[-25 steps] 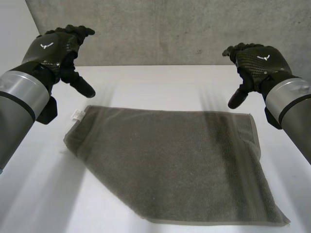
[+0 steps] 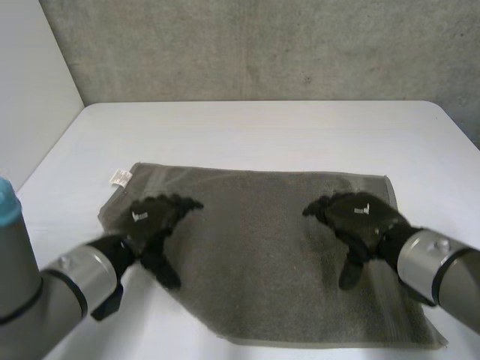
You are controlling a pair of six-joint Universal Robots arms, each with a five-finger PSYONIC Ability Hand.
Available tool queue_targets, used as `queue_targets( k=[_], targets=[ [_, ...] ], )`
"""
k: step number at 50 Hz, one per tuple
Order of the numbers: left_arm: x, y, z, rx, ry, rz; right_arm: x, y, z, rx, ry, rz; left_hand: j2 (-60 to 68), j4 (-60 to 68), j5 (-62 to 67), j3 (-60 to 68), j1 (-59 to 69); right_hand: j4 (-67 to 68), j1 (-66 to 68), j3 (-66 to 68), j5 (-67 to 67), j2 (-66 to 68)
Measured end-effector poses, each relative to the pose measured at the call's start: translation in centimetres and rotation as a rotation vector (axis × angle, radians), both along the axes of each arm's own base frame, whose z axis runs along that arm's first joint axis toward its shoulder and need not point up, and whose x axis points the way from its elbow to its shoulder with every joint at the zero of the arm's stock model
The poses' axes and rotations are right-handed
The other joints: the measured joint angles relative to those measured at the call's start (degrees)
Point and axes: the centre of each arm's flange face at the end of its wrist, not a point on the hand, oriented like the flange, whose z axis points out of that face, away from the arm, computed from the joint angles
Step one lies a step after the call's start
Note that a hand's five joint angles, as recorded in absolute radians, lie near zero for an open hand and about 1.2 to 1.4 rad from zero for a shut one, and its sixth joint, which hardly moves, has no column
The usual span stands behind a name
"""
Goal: Fold the towel.
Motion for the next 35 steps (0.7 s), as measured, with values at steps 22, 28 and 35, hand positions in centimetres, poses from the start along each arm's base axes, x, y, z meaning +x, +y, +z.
queue_targets(
  k=[22,28,35],
  targets=[
    [0.3,0.8,-5.6,-0.015,-0.197,-0.099,-1.4,1.9,-4.6,0.018,0.022,0.02,15.48,15.34,15.82,15.27,15.42,0.0,0.65,0.05,0.15,0.06],
    [0.1,0.5,-6.1,-0.028,-0.191,-0.1,-1.4,2.3,-5.1,0.024,0.028,0.024,22.29,22.23,22.64,22.16,22.27,0.0,1.59,0.16,0.16,0.12],
    [-0.2,-0.1,-6.6,-0.064,-0.18,-0.1,-1.4,2.5,-5.2,0.017,0.031,0.023,30.3,30.33,30.69,30.28,30.35,0.0,1.78,0.16,0.15,0.12]
  ],
)
